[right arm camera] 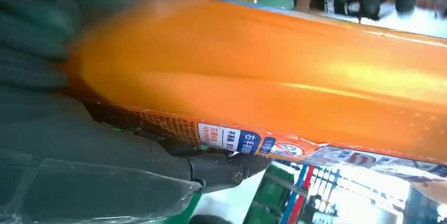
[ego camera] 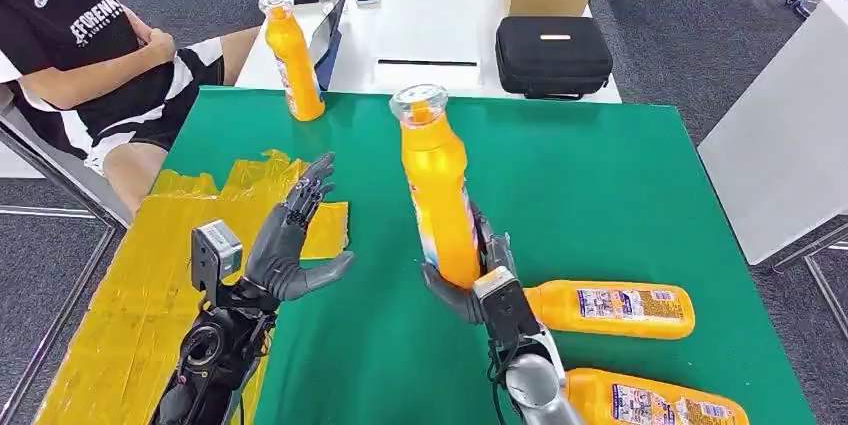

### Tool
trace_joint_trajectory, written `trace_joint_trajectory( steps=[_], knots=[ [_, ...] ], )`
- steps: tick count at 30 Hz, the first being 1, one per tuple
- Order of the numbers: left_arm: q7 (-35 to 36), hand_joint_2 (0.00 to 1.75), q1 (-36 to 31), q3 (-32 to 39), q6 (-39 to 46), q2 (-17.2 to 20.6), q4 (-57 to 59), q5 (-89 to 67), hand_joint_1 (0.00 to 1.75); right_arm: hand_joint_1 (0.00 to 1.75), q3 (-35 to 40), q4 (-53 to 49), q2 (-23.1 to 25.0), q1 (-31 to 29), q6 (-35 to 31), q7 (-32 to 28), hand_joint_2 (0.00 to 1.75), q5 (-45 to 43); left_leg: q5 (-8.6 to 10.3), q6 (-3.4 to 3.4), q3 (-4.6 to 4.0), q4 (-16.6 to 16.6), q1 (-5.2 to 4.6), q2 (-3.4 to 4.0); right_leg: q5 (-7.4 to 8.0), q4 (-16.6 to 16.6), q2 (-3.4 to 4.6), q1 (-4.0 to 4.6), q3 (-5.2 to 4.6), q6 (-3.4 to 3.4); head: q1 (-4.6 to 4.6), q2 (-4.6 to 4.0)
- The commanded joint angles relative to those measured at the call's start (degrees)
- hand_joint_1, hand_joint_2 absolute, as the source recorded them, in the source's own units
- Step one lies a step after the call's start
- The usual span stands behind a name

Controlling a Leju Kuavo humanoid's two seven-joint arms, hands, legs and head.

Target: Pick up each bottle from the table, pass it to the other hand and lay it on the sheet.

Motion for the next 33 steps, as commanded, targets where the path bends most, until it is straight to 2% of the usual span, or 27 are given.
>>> trace_joint_trajectory(
  steps=[1,15,25,33],
  knots=[
    [0.4,1.75,-3.6,-2.7,0.0,2.2,6.0,0.3,0.00,1.75,2.8,5.5,-0.6,-3.5,0.3,0.3,1.75,0.1,-0.09,-0.16,0.27,-0.1,0.03,-0.01,-0.10,0.0,-0.10,0.04,0.28,-0.03,0.00,0.00],
    [1.9,1.75,-5.9,-3.1,-0.5,1.4,10.5,5.6,0.00,1.75,7.6,8.9,-0.2,-4.8,-1.1,0.4,1.75,6.0,-0.06,-0.13,0.22,-0.1,0.03,0.00,-0.06,0.0,-0.07,0.03,0.22,-0.03,0.00,0.00],
    [1.9,1.75,-5.9,-3.1,-0.5,1.4,10.5,5.6,0.00,1.75,7.6,8.9,-0.2,-4.8,-1.1,0.4,1.75,6.0,-0.11,-0.16,0.27,0.0,0.04,0.03,-0.11,0.0,-0.07,0.05,0.26,-0.03,0.00,0.00],
    [3.0,1.75,-6.8,-2.8,-2.9,1.5,13.7,11.4,0.00,1.75,9.4,9.4,-0.2,-4.8,-1.0,0.5,1.75,7.2,-0.07,-0.14,0.22,0.0,0.02,-0.02,-0.09,0.0,-0.09,0.03,0.22,-0.03,0.00,0.00]
  ],
)
